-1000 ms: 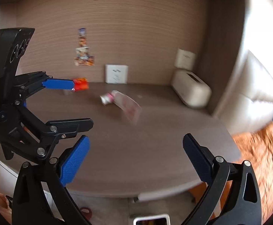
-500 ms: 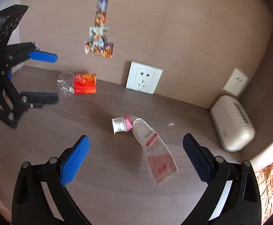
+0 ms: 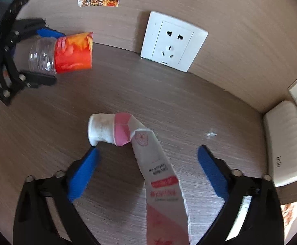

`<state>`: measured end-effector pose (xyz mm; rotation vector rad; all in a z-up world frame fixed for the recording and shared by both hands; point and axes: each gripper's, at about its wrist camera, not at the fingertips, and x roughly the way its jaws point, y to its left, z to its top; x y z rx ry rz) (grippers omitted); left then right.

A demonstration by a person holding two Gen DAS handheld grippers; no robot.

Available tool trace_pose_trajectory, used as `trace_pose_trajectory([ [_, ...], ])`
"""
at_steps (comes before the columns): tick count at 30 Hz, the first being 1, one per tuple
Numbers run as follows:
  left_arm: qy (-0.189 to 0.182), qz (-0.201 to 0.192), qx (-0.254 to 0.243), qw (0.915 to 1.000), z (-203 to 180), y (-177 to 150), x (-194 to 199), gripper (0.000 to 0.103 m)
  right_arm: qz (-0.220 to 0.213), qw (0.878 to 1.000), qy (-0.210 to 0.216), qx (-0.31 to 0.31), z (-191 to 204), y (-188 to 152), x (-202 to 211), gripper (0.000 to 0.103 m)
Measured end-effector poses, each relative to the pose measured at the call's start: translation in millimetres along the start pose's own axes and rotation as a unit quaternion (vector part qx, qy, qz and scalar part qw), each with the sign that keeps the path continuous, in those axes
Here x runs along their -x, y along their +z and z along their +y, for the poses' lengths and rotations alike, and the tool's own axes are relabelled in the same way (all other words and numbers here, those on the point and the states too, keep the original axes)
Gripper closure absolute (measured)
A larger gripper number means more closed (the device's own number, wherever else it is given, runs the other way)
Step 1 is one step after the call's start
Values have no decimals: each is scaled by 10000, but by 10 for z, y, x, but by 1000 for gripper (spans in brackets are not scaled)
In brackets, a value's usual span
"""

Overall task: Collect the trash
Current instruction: 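Grasp the red-labelled plastic bottle with left tool while right tool grasps pink carton, then carry the plastic bottle and pink carton over the white bin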

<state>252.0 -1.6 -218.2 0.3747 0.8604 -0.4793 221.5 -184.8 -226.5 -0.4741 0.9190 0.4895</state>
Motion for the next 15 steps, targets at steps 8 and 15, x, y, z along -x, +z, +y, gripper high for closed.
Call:
trace_pose_trajectory([
  [8, -265, 97, 238, 9993, -10, 61, -103, 33, -141, 9976, 105, -669, 42, -104, 69, 95],
  [15, -79, -41, 44, 10000, -282, 83, 68, 33, -400, 9941, 149, -998, 172, -241, 266, 96],
])
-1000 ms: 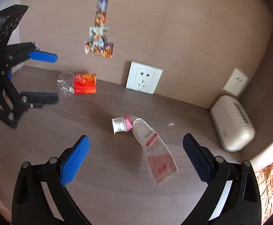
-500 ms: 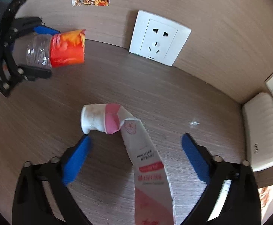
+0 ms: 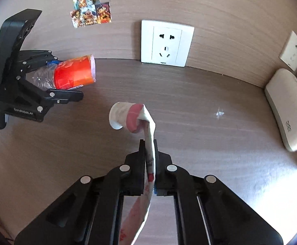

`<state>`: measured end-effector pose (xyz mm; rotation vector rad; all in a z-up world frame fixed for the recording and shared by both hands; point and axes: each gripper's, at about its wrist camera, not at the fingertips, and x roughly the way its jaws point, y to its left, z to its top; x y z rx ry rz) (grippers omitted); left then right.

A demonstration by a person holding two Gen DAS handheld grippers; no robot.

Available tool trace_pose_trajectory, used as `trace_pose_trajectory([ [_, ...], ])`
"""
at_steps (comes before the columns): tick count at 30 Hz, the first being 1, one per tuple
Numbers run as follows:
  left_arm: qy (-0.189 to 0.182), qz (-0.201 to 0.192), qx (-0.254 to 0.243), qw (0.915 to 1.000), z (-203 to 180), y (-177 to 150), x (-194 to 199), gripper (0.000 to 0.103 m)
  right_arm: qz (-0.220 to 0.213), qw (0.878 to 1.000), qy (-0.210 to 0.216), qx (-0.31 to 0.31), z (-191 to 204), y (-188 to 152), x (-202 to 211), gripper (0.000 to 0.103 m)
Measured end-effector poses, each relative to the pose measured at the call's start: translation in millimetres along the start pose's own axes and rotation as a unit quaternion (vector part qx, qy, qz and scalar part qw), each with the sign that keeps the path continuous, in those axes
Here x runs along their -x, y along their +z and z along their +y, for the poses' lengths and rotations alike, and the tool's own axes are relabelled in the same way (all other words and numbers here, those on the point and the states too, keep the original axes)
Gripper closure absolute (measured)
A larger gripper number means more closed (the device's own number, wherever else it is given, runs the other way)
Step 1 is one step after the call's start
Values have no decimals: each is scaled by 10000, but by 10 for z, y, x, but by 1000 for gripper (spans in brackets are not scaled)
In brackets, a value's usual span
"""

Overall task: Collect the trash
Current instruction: 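Carry the plastic bottle and pink carton over the white bin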

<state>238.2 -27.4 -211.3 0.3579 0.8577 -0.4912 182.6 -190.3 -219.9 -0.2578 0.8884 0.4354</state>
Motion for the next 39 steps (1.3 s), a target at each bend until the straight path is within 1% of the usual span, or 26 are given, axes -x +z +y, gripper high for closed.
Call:
trace_pose_trajectory([
  [3, 33, -107, -122, 9999, -159, 32, 152, 33, -119, 9998, -6, -128, 10, -64, 159, 96],
  [5, -11, -150, -171, 9997, -263, 42, 261, 33, -214, 9995, -7, -229, 6, -119, 302, 96],
  [7, -88, -194, -203, 9996, -406, 52, 376, 33, -298, 9991, -40, -290, 0, -185, 450, 96],
  [12, -130, -338, -427, 9984, -813, 97, 573, 33, -448, 9981, -128, -398, -37, -389, 777, 96],
  [18, -412, -451, -635, 9961, -1438, 215, 741, 33, -550, 9959, -385, -598, -135, -780, 1213, 96],
  [20, -523, -482, -759, 9946, -1670, 238, 781, 33, -550, 9945, -494, -737, -199, -977, 1394, 96],
  [24, -774, -496, -1046, 9903, -2161, 256, 839, 33, -492, 9923, -648, -937, -308, -1300, 1645, 96],
  [30, -1193, -407, -1489, 9808, -2938, 252, 840, 33, -345, 9858, -924, -1361, -506, -1928, 2032, 96],
  [32, -1295, -370, -1603, 9778, -3127, 242, 835, 33, -300, 9829, -1009, -1513, -570, -2141, 2148, 96],
  [35, -1474, -296, -1810, 9719, -3473, 215, 801, 33, -228, 9785, -1111, -1722, -648, -2416, 2266, 96],
  [36, -1554, -252, -1916, 9688, -3619, 197, 772, 33, -203, 9771, -1136, -1786, -672, -2487, 2287, 96],
  [39, -1694, -170, -2147, 9617, -3888, 122, 718, 33, -94, 9720, -1215, -2011, -754, -2758, 2337, 96],
])
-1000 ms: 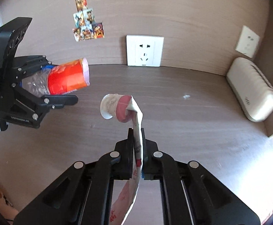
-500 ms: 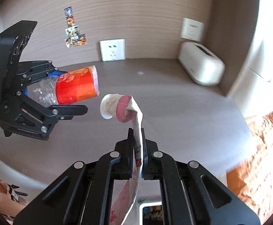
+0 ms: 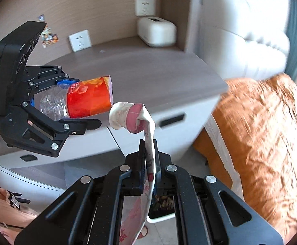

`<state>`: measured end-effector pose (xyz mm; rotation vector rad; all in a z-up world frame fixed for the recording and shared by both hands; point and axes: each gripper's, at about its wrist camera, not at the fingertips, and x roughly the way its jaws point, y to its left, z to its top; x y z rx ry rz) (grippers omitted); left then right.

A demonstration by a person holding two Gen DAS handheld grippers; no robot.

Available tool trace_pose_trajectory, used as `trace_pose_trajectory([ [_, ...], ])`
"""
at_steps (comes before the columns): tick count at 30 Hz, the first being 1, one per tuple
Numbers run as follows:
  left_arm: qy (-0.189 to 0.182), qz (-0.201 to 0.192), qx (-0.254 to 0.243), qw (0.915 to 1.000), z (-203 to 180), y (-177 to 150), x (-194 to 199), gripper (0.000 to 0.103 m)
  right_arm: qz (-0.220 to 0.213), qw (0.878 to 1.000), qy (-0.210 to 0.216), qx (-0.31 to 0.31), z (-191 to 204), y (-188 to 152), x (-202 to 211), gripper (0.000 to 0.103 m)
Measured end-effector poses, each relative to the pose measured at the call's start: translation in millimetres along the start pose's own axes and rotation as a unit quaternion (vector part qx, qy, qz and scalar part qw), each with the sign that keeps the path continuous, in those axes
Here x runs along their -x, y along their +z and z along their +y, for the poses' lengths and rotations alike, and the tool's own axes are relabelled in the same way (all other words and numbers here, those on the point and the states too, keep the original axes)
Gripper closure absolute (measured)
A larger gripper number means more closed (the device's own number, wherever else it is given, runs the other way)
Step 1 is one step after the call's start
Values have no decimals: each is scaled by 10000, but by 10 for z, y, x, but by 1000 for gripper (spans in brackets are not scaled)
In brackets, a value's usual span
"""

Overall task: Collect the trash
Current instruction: 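Carry the plastic bottle and pink carton over the white bin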

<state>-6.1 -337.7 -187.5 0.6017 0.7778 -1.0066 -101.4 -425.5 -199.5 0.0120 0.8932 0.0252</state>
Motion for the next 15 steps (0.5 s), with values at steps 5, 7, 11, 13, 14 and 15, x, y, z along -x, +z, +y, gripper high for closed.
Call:
trace_pose_trajectory([
  [5, -520, 295, -394, 9974, -404, 0, -375, 33, 283, 9991, -180, -242, -277, -390, -97, 96],
  [7, -724, 477, -509, 9949, -547, -19, -607, 33, 400, 9984, -309, -258, -372, -561, -174, 96],
  [11, -1056, 737, -790, 9885, -799, -130, -1062, 33, 703, 9960, -385, -407, -574, -933, -432, 96],
  [13, -1176, 899, -1015, 9838, -944, -239, -1369, 33, 865, 9944, -436, -433, -671, -1126, -612, 96],
  [14, -1257, 935, -1067, 9819, -1005, -290, -1477, 33, 975, 9932, -465, -427, -723, -1253, -746, 96],
  [15, -1354, 996, -1133, 9792, -1063, -352, -1636, 33, 1026, 9927, -462, -430, -750, -1334, -836, 96],
])
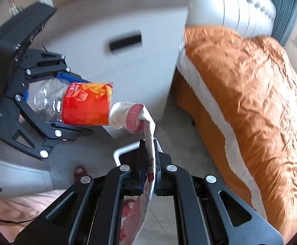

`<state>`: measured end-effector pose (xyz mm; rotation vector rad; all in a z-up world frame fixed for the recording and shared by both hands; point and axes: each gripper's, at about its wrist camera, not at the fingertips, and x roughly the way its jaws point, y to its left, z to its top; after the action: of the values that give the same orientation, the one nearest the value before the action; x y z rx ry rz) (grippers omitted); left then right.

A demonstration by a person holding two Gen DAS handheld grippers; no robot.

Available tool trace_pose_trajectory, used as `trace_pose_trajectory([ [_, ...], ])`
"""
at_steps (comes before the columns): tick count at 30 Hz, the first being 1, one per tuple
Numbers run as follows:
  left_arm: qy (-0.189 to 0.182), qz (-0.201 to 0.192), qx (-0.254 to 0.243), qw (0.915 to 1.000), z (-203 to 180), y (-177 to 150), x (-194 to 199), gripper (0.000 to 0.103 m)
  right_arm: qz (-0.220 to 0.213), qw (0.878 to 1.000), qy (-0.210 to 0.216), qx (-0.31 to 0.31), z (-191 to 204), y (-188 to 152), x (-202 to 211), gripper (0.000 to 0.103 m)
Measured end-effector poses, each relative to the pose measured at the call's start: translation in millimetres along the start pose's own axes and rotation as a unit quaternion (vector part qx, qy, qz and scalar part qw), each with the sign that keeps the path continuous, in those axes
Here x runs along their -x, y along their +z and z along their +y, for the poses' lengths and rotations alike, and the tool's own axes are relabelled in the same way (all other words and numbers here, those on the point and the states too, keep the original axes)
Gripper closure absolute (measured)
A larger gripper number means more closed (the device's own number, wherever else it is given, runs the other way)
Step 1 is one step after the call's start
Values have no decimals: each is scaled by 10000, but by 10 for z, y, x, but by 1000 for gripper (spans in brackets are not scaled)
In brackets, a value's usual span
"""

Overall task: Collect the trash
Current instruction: 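Carry the plastic bottle and pink carton over the white bin, then open both tools to drop the bottle and carton into the bin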

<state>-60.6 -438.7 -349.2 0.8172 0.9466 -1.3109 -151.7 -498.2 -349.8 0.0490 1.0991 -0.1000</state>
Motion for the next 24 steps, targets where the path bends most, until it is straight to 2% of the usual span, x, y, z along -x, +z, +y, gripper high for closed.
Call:
trace_pose_trajectory([
  [6, -359, 554, -305, 9973, -126, -259, -1201, 33, 624, 9980, 61, -86, -189, -494, -1074, 96],
  [9, -548, 844, -369, 9942, -157, -406, -1787, 33, 1002, 9948, 133, -127, -222, -794, -1737, 96],
  [13, -786, 1292, -403, 9877, -176, -682, -2545, 33, 1389, 9898, 278, -120, -200, -1096, -2395, 96],
  [14, -857, 1419, -346, 9856, -161, -730, -2702, 30, 1538, 9873, 370, -167, -224, -1171, -2582, 96],
  [15, -1016, 1589, -265, 9817, -134, -792, -2878, 23, 1677, 9845, 479, -193, -241, -1222, -2715, 93],
  [16, -1077, 1697, -227, 9793, -119, -832, -3026, 5, 1863, 9804, 612, -208, -273, -1310, -2914, 59],
  [17, -1031, 1722, -242, 9794, -111, -862, -3114, 5, 1895, 9799, 600, -192, -278, -1337, -2987, 30],
  [18, -983, 1777, -348, 9785, -119, -902, -3205, 5, 1902, 9800, 569, -158, -291, -1369, -3058, 6],
  [24, -817, 2030, -586, 9740, -118, -1047, -3424, 5, 2261, 9732, 326, 255, -297, -1598, -3369, 4],
])
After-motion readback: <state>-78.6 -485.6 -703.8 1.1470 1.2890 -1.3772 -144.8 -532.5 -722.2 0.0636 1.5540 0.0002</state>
